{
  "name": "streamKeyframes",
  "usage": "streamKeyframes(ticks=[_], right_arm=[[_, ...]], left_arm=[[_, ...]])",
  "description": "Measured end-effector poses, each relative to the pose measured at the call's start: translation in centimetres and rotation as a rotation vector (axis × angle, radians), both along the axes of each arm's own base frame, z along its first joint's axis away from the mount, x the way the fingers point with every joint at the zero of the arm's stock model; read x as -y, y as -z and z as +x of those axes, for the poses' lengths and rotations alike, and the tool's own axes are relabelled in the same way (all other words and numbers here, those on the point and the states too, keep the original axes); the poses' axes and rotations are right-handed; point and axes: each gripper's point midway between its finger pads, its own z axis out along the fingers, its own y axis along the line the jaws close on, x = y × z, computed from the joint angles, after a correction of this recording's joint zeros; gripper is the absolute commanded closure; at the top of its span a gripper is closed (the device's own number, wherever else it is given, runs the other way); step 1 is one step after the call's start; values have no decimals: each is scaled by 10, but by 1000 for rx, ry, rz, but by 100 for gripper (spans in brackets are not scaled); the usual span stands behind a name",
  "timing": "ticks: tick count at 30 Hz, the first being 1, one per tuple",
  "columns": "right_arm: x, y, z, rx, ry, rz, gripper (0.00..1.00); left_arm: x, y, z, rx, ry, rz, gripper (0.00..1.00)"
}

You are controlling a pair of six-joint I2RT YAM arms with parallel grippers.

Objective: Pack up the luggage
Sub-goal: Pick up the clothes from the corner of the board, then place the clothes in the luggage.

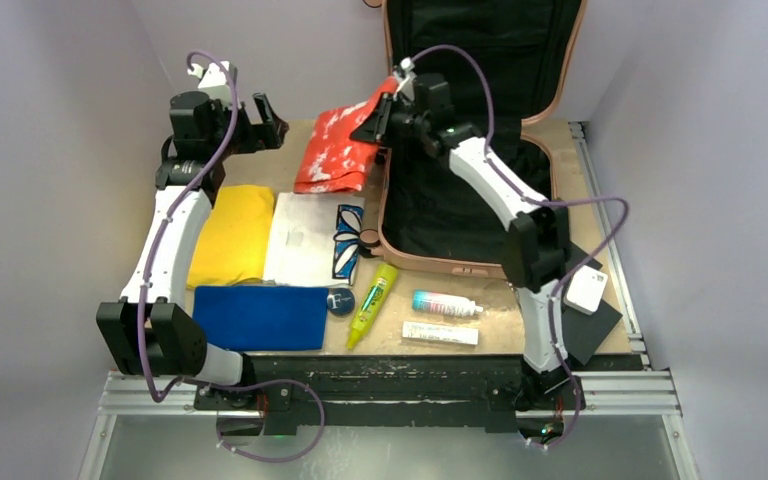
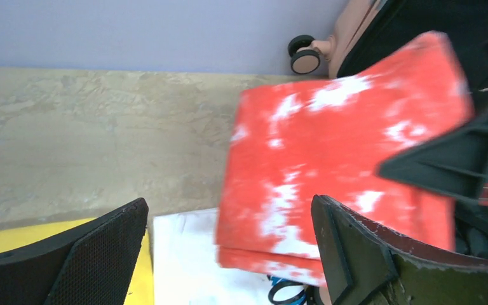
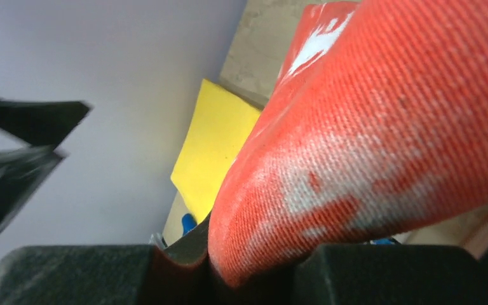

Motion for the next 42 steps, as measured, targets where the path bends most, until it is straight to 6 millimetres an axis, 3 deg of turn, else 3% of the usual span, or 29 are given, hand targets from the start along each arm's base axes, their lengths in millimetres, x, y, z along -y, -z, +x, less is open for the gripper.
streamKeyframes(ticks=[4, 8, 13, 19, 24, 34, 42], right_arm=[[38, -43, -24, 79, 13, -25, 100], [79, -48, -48, 101, 36, -81, 100], [133, -3, -65, 29, 65, -197, 100], [187, 39, -57, -18, 78, -298, 100], [212, 61, -49, -4, 32, -348, 100], [244, 112, -32, -9, -50, -428, 100], [302, 128, -23, -4, 18, -513, 100]], left_arm=[[-18, 11, -4, -32, -36, 12, 1], [-35, 26, -8, -79, -71, 25, 1], [-42, 35, -10, -99, -89, 25, 1], [-41, 44, -14, -118, -87, 23, 1], [-39, 41, -18, -106, -77, 16, 2], [-37, 40, -29, -81, -76, 12, 1], [-37, 42, -29, -78, -72, 11, 1]])
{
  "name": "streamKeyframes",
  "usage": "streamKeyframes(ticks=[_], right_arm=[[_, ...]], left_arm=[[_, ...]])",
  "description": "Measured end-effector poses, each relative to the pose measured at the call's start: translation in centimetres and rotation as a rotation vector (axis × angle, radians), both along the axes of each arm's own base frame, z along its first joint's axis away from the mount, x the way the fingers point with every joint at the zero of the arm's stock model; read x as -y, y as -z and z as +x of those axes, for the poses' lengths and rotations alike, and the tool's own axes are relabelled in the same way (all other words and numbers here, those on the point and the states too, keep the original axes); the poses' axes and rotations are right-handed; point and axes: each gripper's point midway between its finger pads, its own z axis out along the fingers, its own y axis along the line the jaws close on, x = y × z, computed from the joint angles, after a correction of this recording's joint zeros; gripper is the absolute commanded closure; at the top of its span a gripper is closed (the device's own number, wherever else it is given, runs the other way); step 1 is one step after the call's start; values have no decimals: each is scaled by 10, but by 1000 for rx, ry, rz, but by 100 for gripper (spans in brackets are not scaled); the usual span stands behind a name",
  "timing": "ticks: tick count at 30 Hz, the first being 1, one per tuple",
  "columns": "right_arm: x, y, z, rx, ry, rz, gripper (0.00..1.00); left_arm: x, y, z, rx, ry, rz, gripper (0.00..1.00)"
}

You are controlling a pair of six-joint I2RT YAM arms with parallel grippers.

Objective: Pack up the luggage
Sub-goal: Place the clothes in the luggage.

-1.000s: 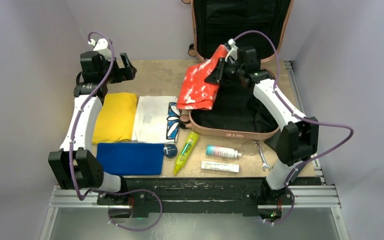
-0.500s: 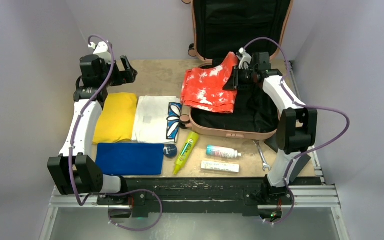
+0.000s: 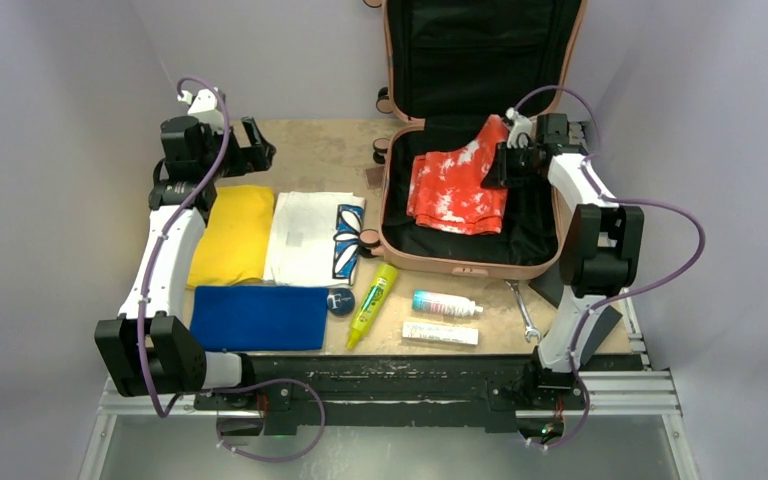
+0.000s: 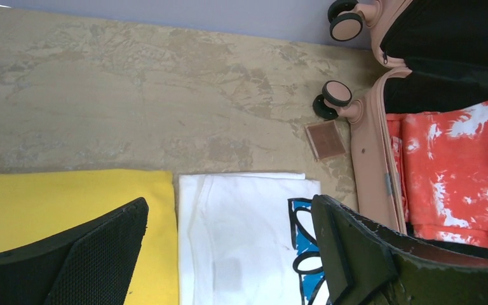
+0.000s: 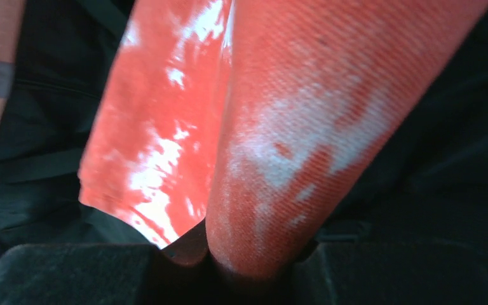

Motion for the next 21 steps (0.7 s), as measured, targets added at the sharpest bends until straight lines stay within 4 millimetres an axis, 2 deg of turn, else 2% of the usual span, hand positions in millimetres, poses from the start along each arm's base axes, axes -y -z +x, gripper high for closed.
streamKeyframes(ticks=[3, 7, 11, 13, 16, 21], right_arm=[[15, 18, -1, -18, 26, -32, 100], [22, 44, 4, -51, 37, -52, 97], [28, 61, 6, -82, 56, -69, 50], [32, 62, 8, -84, 77, -89, 37], [43, 62, 13, -78, 120, -142, 25], [66, 50, 23, -46, 200, -238, 23]], left_arm=[[1, 0, 0, 4, 5, -2, 1], [3, -2, 1, 16, 15, -5, 1], [3, -3, 2, 20, 18, -6, 1], [3, -3, 2, 21, 20, -6, 1], [4, 0, 1, 15, 24, -9, 1], [6, 7, -1, -1, 31, -15, 2]])
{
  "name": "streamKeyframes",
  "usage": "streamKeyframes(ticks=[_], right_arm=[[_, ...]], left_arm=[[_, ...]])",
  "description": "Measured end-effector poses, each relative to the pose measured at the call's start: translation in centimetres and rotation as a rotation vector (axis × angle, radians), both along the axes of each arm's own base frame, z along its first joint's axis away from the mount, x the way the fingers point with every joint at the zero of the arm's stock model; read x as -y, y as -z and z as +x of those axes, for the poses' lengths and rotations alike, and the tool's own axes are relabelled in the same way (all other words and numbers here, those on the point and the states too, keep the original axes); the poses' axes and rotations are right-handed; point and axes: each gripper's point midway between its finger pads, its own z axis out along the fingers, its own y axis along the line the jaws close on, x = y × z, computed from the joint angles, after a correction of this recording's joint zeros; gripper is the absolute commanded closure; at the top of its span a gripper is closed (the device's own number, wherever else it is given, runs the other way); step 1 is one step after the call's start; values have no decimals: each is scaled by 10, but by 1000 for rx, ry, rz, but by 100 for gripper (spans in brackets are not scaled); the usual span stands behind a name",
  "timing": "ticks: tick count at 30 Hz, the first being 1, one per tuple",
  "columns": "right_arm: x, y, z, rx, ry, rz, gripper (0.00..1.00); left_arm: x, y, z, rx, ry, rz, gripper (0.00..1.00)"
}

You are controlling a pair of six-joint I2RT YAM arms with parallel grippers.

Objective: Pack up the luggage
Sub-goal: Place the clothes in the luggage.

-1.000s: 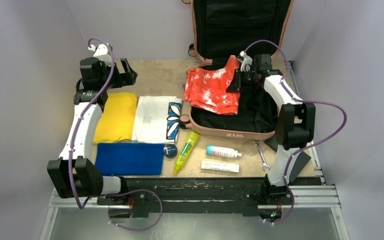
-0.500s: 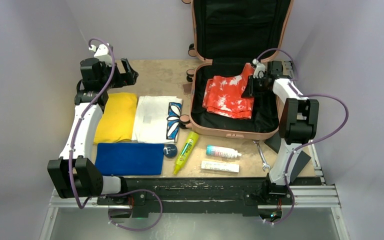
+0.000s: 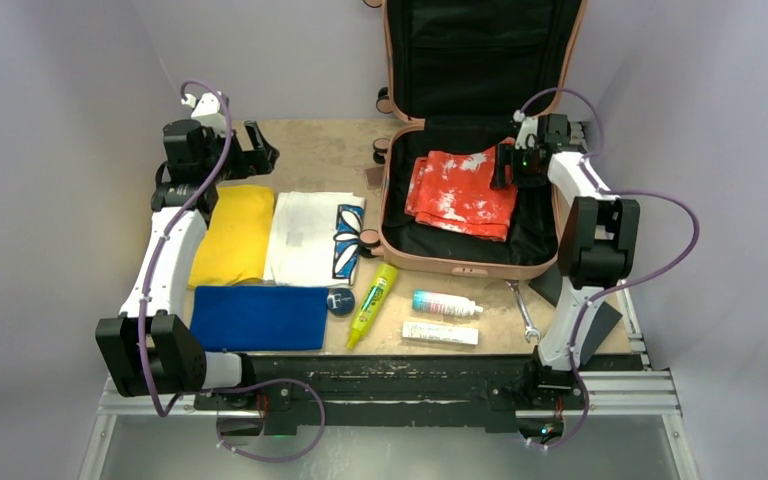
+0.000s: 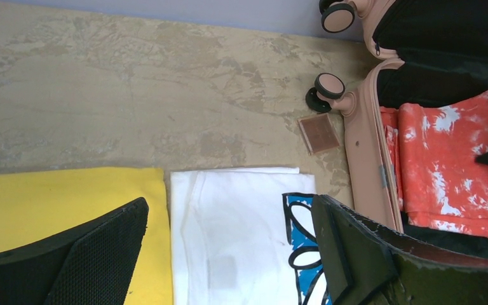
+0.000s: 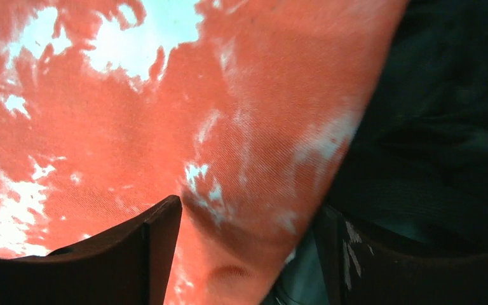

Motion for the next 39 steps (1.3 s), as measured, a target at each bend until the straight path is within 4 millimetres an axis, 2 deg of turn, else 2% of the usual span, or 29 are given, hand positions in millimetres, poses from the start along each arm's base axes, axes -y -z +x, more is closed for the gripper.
streamKeyframes(ticks=[3, 6, 8, 12, 14, 16, 18, 20, 23, 25, 27, 29, 34, 39], right_arm=[[16, -19, 5, 38, 48, -59, 27], [31, -49, 7, 103, 91, -106, 35], [35, -70, 8, 153, 104, -115, 48], [35, -119, 15, 295, 112, -107, 83], [31, -136, 22, 357, 105, -85, 88], [26, -142, 30, 395, 100, -54, 88], [23, -132, 39, 396, 94, -32, 89], [20, -113, 48, 370, 95, -14, 89], [18, -64, 56, 282, 109, 12, 90], [17, -37, 56, 228, 124, 23, 90], [19, -19, 55, 192, 144, 26, 90], [23, -11, 55, 180, 174, 15, 90], [34, -16, 62, 212, 240, -37, 91], [32, -17, 62, 215, 235, -33, 90]], left_arm=[[1, 1, 0, -2, 4, -2, 1], [2, 1, -1, -2, 9, -4, 2], [2, 0, -1, 1, 11, -5, 1], [3, -1, -2, 4, 15, -6, 1], [3, -1, -2, 3, 18, -8, 1], [4, -2, -2, 4, 20, -8, 1], [4, -2, -2, 4, 21, -8, 1], [3, -1, -2, 5, 20, -4, 1], [0, -1, -1, 5, 6, 9, 2], [-3, -1, -1, 6, -7, 17, 2], [-6, 0, 0, 6, -21, 29, 2], [-9, 0, 1, 7, -33, 43, 2], [-16, 5, 1, -1, -64, 68, 2], [-19, 10, 0, -9, -72, 86, 2]])
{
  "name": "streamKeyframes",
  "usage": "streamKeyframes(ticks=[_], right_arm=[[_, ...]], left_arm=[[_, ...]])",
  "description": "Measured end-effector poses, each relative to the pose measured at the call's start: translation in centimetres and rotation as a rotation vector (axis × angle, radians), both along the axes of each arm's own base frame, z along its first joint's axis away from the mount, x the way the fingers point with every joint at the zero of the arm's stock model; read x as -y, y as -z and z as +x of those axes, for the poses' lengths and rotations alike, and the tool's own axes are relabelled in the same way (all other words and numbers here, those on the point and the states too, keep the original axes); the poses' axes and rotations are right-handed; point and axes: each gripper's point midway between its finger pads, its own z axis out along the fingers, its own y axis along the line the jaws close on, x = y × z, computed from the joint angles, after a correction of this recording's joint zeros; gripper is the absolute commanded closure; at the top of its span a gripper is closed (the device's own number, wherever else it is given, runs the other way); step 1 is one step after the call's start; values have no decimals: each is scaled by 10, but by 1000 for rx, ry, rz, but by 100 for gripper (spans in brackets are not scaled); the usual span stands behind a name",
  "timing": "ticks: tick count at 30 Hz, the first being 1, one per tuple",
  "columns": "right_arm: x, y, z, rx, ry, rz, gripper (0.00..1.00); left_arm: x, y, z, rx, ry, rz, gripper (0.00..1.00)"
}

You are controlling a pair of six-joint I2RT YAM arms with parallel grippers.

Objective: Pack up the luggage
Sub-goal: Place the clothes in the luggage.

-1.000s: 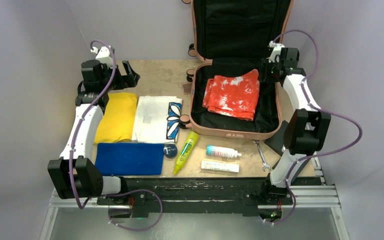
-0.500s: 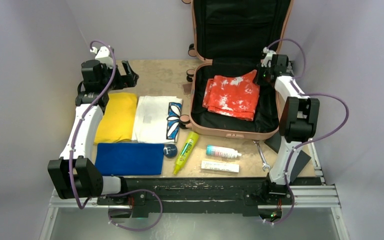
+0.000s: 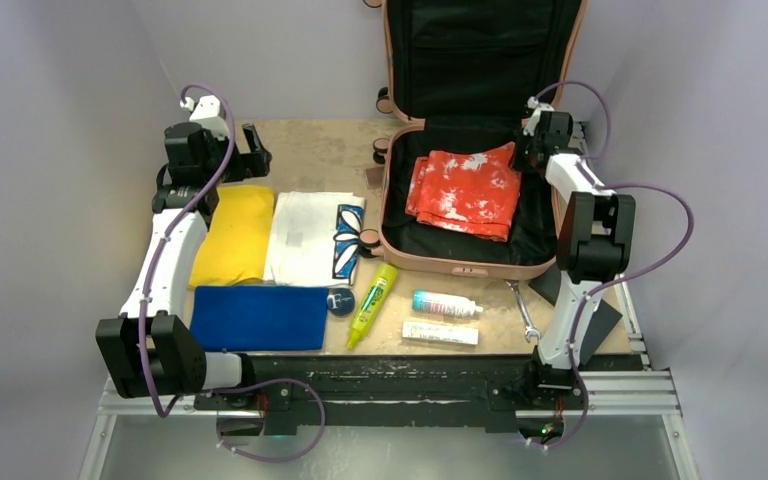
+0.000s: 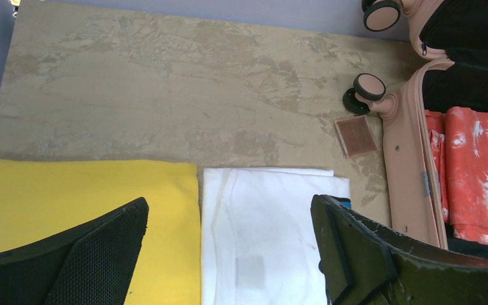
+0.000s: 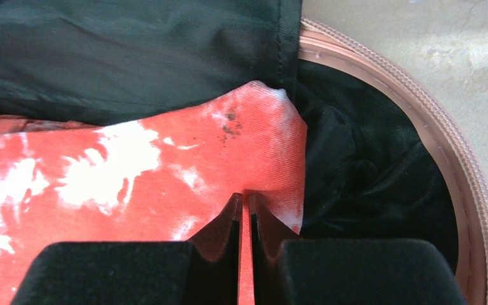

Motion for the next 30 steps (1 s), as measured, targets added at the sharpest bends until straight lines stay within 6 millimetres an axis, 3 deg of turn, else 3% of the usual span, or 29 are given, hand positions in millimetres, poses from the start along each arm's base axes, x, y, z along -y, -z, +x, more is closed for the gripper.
streamKeyframes(ticks=[6, 9, 13, 15, 21, 23, 30], right_arm=[[-8, -25, 4, 54, -21, 44, 90], [-9, -46, 14, 106, -22, 56, 90], [-10, -60, 26, 149, -12, 50, 91], [-8, -55, 32, 152, 2, 37, 91], [-1, 4, 27, 38, 42, -3, 92], [1, 14, 24, 16, 48, -16, 92], [3, 7, 21, 18, 59, -47, 90]], left_arm=[[-1, 1, 0, -2, -5, 3, 2], [-1, 1, 0, -2, -5, 3, 2], [-1, 1, 0, -2, -5, 3, 2], [-1, 1, 0, -2, -5, 3, 2], [-1, 0, -1, -1, -3, 9, 2], [-2, -1, -1, 3, -5, 11, 2], [-2, -2, -2, 6, -6, 12, 2]])
